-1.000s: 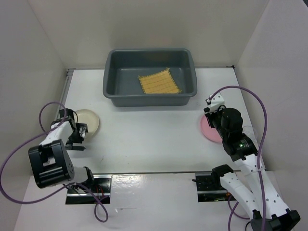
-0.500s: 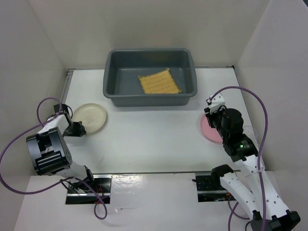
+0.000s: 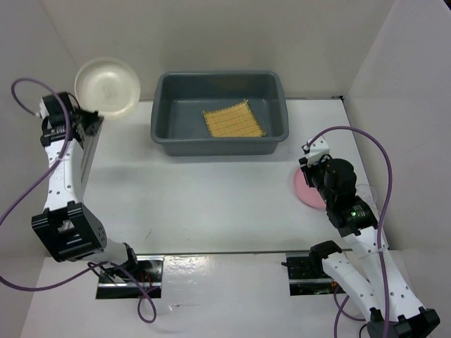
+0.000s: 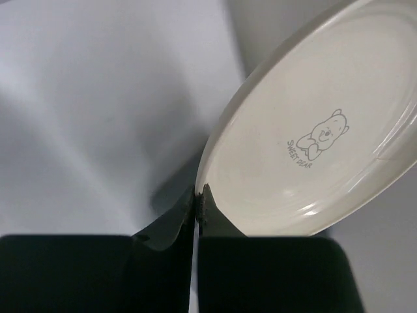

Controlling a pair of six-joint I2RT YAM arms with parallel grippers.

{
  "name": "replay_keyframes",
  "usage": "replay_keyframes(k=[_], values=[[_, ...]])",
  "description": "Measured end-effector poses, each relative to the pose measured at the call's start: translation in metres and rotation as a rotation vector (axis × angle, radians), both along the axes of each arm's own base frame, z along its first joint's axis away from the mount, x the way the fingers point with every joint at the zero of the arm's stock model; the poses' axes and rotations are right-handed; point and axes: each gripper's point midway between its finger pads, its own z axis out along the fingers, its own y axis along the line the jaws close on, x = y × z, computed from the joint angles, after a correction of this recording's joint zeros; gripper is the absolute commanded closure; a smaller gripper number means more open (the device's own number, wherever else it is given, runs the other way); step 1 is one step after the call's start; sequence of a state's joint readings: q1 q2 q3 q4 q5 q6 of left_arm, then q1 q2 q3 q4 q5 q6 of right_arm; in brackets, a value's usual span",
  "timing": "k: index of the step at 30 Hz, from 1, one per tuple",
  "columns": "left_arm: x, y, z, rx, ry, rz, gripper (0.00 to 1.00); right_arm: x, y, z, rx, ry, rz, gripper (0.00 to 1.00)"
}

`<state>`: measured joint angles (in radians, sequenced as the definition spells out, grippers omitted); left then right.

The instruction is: Place the mixed dishes into the plastic bin

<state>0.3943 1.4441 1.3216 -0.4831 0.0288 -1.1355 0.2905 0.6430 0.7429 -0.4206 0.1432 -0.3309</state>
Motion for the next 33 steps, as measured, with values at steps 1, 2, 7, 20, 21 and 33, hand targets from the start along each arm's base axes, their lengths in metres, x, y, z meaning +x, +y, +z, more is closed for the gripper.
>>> replay_keyframes(k=[1,2,7,20,21,33], values=[[0.011,-0.005,0.027,0.036,-0.064,-0.037,1.0,0.0,0.0,0.0,0.0,0.0,0.0,0.6],[0.024,-0.012,0.056,0.074,-0.132,-0.09,1.0,0.0,0.0,0.0,0.0,-0.001,-0.001,0.6],[0.109,-0.076,0.17,0.259,-0.374,-0.444,1.0,0.0,0.0,0.0,-0.001,-0.001,-0.002,0.6],[0.18,-0.299,-0.092,0.072,0.08,-1.127,1.0,0.0,0.002,0.0,0.0,0.0,0.008,0.6],[0.174,-0.306,-0.109,0.055,0.121,-1.141,1.0,0.0,0.002,0.0,0.0,0.0,0.008,0.6],[0.169,-0.341,-0.169,0.007,0.186,-1.187,0.94,0.0,0.005,-0.001,-0.001,0.003,0.017,0.6]])
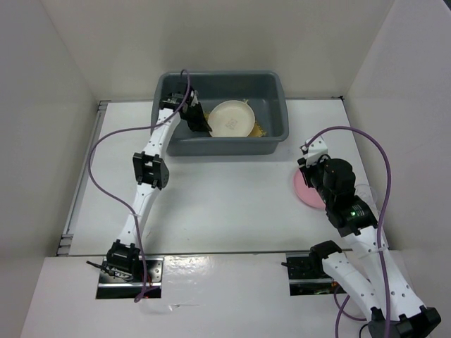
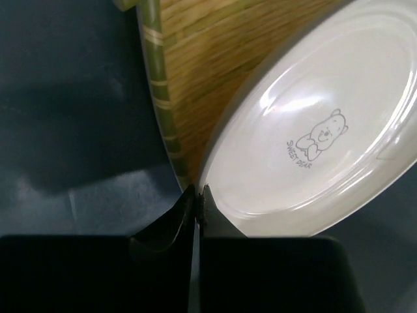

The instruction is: Place the mixed dishes into the plastic bin

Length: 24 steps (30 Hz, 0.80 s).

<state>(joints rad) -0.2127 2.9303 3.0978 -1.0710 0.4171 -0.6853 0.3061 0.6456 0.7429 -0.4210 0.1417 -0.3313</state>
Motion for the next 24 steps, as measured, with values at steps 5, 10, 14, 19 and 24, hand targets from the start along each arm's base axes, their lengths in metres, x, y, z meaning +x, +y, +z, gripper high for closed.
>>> replay_keyframes(k=[5,10,14,19,24], values=[[0.001,-0.002,-0.016,-0.001,0.02,0.004,0.69,0.001,0.001,-0.001,-0.003,0.005,0.003,0.43],[0.008,-0.003,-0.007,-0.011,-0.019,0.012,0.0,0.001,0.001,-0.002,-0.011,0.008,0.01,0.31],[0.014,0.004,0.024,-0.025,-0.07,0.032,0.0,0.004,0.001,-0.01,-0.031,0.035,0.007,0.23],[0.017,0.028,0.129,-0.006,-0.268,0.065,0.0,0.01,0.0,-0.043,-0.15,0.161,0.045,0.13],[-0.024,0.056,0.291,0.097,-0.585,0.164,0.0,0.004,0.001,-0.112,-0.289,0.445,0.143,0.07]])
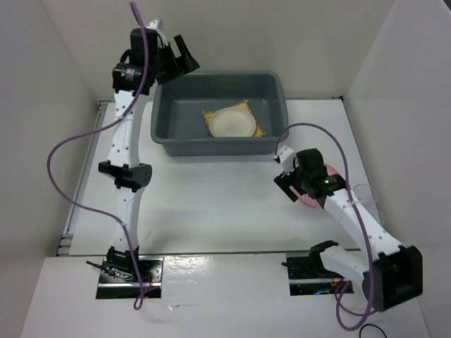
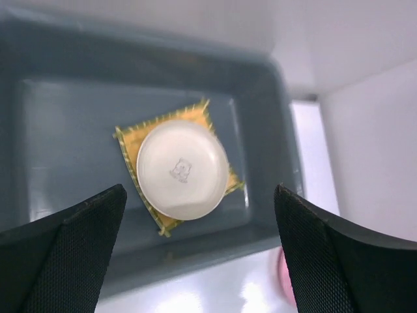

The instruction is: Place the mixed dishes into the plastic bin

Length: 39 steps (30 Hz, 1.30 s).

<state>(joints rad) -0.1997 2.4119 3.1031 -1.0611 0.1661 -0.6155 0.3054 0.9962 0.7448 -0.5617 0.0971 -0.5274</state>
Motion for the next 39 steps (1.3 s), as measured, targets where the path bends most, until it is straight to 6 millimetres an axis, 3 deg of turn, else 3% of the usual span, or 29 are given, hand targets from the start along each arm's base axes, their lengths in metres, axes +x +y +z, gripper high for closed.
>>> replay_keyframes(k=[2,4,5,7,10,16,18,22,24,25,26,28,32,35,37,39], values=[[-0.035,0.003,0.055,0.034,-0.099,0.051,0.0,-0.004,0.001,-0.027,-0.03,0.115,0.031,0.07],[-0.071,0.003,0.093,0.052,-0.161,0.085,0.0,-0.009,0.001,-0.049,-0.05,0.217,0.052,0.07],[-0.087,0.002,0.105,0.066,-0.174,0.09,0.0,-0.01,0.002,-0.059,-0.053,0.262,0.06,0.07],[-0.109,0.006,0.108,0.101,-0.15,0.11,0.0,-0.013,0.001,-0.075,-0.064,0.326,0.067,0.07],[-0.117,0.026,0.087,0.174,-0.064,0.178,0.0,-0.015,0.002,-0.085,-0.071,0.366,0.076,0.07],[-0.113,0.054,0.004,0.351,0.183,0.268,0.0,-0.013,-0.005,-0.098,-0.066,0.392,0.05,0.08],[-0.116,0.059,-0.011,0.384,0.227,0.278,0.0,-0.015,-0.007,-0.104,-0.067,0.41,0.043,0.1],[-0.129,0.071,-0.019,0.41,0.261,0.296,0.0,-0.018,-0.009,-0.114,-0.061,0.434,0.031,0.25],[-0.14,0.081,-0.013,0.402,0.252,0.313,0.0,-0.018,-0.008,-0.115,-0.05,0.438,0.03,0.42],[-0.143,0.085,-0.009,0.393,0.239,0.324,0.0,-0.017,-0.009,-0.115,-0.047,0.437,0.027,0.53],[-0.146,0.091,-0.004,0.384,0.225,0.336,0.0,-0.016,-0.01,-0.115,-0.052,0.433,0.024,0.77],[-0.155,0.103,0.004,0.359,0.197,0.36,0.0,-0.013,-0.013,-0.116,-0.055,0.424,0.009,1.0],[-0.167,0.124,0.013,0.31,0.155,0.398,0.0,0.004,-0.026,-0.097,-0.076,0.356,-0.043,1.0],[-0.168,0.138,0.012,0.285,0.15,0.422,0.0,0.005,-0.042,-0.08,-0.043,0.354,-0.095,1.0],[-0.166,0.144,0.009,0.277,0.154,0.433,0.0,0.012,-0.055,-0.05,-0.005,0.304,-0.142,1.0],[-0.165,0.151,0.002,0.274,0.167,0.446,0.0,0.024,-0.066,-0.003,0.018,0.187,-0.18,1.0]])
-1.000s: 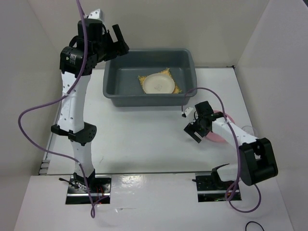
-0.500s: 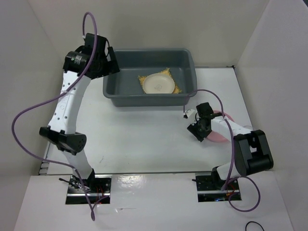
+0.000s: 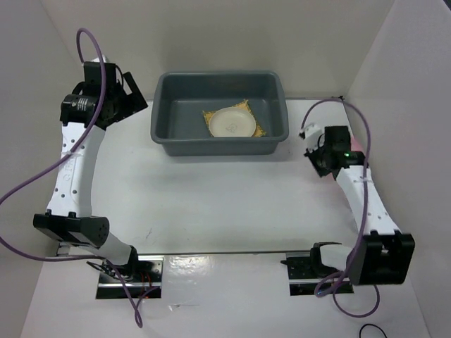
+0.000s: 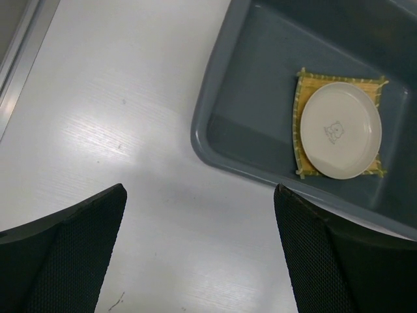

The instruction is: Place the mixed dishes into the plastic bin

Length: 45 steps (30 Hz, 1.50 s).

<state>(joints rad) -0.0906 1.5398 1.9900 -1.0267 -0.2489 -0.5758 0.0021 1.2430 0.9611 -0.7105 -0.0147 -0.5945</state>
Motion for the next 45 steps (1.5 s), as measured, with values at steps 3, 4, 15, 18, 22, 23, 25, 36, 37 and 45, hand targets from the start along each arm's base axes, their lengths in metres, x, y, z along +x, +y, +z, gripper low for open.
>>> replay_keyframes(k=[3,4,15,18,22,23,25,36,37,45], values=[[-0.001,0.012,-0.012,-0.005,0.03,0.028,0.0,0.022,0.0,0.084,-0.007,-0.228,0.004,1.0],[-0.001,0.016,-0.015,-0.006,0.035,0.037,0.0,0.029,0.003,0.113,-0.004,-0.303,0.015,1.0],[-0.007,0.034,-0.057,-0.036,0.136,0.069,0.0,0.115,0.162,0.169,0.065,-0.425,0.423,1.0],[-0.005,0.041,-0.069,-0.051,0.173,0.078,0.0,0.137,0.205,0.117,0.059,-0.312,0.506,1.0],[-0.01,0.044,-0.078,-0.053,0.208,0.077,0.0,0.167,0.246,0.067,0.073,-0.218,0.572,1.0],[-0.012,0.045,-0.081,-0.051,0.214,0.076,0.0,0.177,0.252,0.056,0.075,-0.204,0.578,1.0],[-0.019,0.045,-0.086,-0.049,0.234,0.075,0.0,0.197,0.263,0.041,0.078,-0.192,0.584,1.0],[-0.042,0.055,-0.105,-0.051,0.309,0.105,0.0,0.29,0.329,0.001,0.111,-0.264,0.606,1.0],[-0.042,0.055,-0.105,-0.051,0.309,0.106,0.0,0.288,0.33,-0.008,0.096,-0.244,0.612,1.0],[-0.042,0.058,-0.108,-0.05,0.324,0.116,0.0,0.251,0.323,-0.037,0.068,-0.074,0.637,1.0]])
